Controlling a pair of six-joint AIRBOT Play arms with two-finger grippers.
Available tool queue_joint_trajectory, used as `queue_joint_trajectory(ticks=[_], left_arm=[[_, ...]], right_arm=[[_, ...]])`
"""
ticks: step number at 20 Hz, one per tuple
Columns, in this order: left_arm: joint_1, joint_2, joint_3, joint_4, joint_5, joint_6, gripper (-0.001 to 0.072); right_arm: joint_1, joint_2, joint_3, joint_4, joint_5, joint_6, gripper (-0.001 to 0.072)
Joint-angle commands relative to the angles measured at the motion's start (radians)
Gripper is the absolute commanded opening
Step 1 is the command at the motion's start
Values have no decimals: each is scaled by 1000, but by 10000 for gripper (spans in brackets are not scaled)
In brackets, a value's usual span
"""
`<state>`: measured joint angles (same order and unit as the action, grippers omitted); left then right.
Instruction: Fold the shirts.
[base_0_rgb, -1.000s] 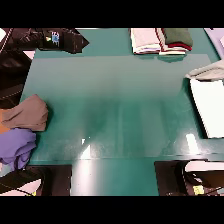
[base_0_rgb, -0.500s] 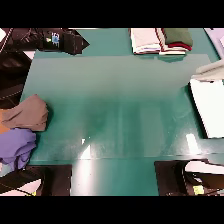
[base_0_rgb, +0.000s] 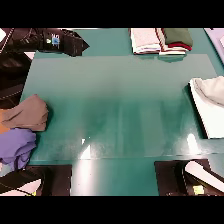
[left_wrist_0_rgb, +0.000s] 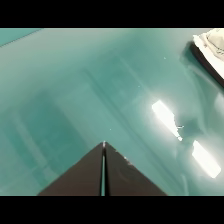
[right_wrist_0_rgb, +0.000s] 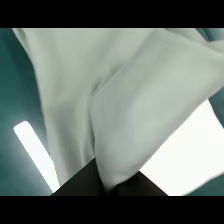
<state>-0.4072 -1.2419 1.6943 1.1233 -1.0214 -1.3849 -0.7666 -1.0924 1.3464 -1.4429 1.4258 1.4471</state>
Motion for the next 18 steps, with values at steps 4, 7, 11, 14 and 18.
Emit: queue_joint_trajectory(ticks=[4,7,11,14,18], left_arm=[[0,0,0,0,-37,6,24],[0,0,0,0,-35,6,24],[0,0,0,-2,-34,6,25],[0,0,0,-1,-31,6,24],[0,0,0,-1,-55,6,24]], right_arm=[[-98,56,-191,-101,16,4,609],[-153,57,-145,-9,-3,4,613],[-61,56,-24,324,-42,3,610],[154,56,19,430,-45,3,610],[497,51,22,420,-111,3,567]])
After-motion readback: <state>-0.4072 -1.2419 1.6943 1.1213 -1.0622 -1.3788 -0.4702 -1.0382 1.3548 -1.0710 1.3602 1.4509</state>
